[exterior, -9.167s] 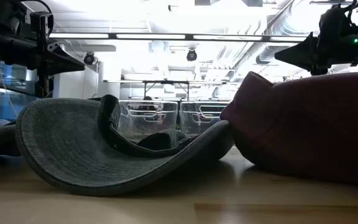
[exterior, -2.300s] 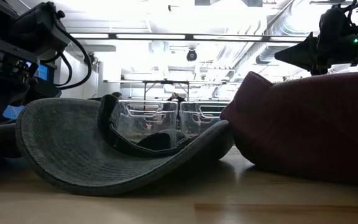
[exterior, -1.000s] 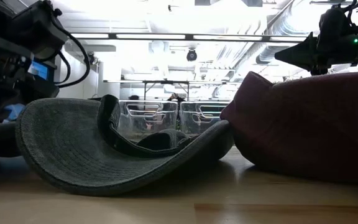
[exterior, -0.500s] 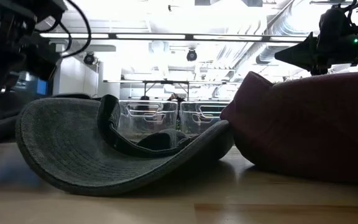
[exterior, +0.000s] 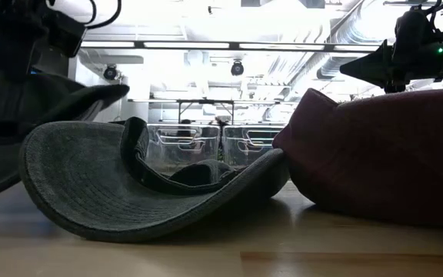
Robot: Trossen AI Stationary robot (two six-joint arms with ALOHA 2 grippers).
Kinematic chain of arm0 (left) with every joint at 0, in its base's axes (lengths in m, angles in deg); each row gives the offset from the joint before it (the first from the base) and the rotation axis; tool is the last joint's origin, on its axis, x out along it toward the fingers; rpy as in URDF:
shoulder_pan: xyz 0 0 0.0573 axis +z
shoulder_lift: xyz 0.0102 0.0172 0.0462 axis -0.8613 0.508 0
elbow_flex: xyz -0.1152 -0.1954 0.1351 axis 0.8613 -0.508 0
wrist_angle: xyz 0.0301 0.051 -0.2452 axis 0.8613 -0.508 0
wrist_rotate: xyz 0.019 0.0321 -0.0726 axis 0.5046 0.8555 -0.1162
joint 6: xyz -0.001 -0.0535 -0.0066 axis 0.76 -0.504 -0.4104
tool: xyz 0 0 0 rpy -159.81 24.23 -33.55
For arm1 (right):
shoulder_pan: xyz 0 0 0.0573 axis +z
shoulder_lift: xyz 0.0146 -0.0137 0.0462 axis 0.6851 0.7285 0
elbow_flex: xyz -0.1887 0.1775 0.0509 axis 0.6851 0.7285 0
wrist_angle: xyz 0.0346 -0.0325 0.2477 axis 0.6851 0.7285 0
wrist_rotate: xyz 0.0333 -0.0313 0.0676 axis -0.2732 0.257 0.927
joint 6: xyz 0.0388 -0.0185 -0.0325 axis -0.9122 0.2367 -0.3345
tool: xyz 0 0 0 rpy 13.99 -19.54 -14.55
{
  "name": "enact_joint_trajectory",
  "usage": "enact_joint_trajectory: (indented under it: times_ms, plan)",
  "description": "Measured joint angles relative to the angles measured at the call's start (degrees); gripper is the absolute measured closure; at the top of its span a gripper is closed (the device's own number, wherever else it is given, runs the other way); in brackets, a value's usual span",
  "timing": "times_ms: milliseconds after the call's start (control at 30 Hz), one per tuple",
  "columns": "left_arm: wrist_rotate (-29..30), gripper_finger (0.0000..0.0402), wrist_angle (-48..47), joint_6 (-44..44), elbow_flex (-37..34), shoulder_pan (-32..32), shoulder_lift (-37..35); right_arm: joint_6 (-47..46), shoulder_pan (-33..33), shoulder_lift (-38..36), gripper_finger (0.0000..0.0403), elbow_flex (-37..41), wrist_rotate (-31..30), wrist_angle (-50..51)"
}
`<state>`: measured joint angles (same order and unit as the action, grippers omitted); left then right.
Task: Pick & Place hat
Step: Put the left black cap into the left transparent bin
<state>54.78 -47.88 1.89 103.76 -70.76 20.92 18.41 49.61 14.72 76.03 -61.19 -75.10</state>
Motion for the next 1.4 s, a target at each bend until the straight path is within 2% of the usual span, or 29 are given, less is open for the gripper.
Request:
enact_joint_trajectory:
  times_ms: [200,400,767,1400]
  plan:
    - [-0.8,0.0401,-2.1,0.8,3.2,0.0,0.0,0.0,0.0,0.0,0.0397,0.0,0.0,0.0]
    - [-0.9,0.0401,-5.9,1.9,9.3,0.0,-0.1,0.0,0.0,0.0,0.0396,0.0,0.0,0.0]
    - [4.3,0.0401,-13.6,2.3,19.5,0.0,-0.1,0.0,0.0,0.0,0.0397,0.0,0.0,0.0]
    - [7.4,0.0401,-14.6,2.9,21.5,0.0,-0.1,0.0,0.0,0.0,0.0396,0.0,0.0,0.0]
